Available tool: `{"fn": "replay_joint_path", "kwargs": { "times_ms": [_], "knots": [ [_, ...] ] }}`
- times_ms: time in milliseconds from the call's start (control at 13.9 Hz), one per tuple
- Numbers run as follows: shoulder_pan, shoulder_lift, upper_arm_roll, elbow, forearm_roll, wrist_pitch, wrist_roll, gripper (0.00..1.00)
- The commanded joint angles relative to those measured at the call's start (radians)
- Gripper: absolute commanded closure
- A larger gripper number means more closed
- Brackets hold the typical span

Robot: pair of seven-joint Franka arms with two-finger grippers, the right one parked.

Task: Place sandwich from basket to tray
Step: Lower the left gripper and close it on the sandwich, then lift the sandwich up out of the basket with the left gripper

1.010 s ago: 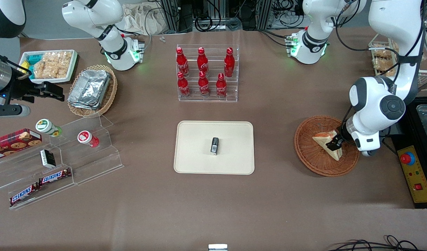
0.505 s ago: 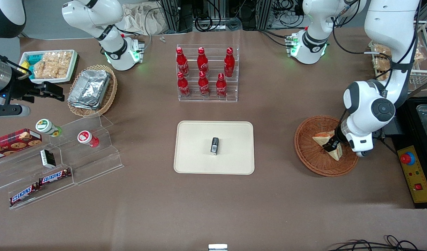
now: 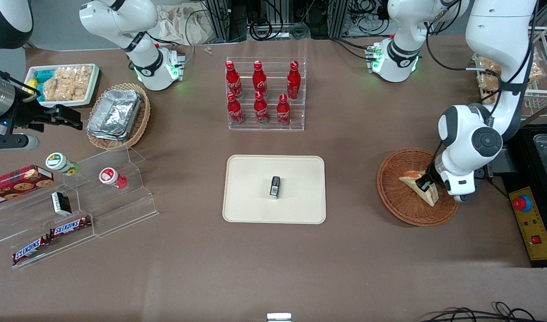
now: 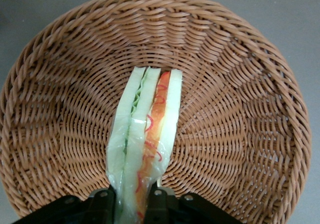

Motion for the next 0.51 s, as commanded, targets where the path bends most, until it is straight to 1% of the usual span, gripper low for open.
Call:
{"fn": "replay_joint_path", "kwargs": {
  "times_ms": [0, 144, 216, 433],
  "knots": [
    [0.0, -0.04, 0.0, 0.012, 0.026, -0.026, 0.037, 1.0],
    [-0.005, -0.074, -0.004, 0.101, 0.026, -0.214, 0.041, 1.0],
    [-0.005, -0.082, -0.007, 0.173, 0.027, -0.31, 0.045, 1.0],
    [-0.006, -0.08, -0.036, 0.453, 0.024, -0.661, 0.147, 1.0]
  ]
}}
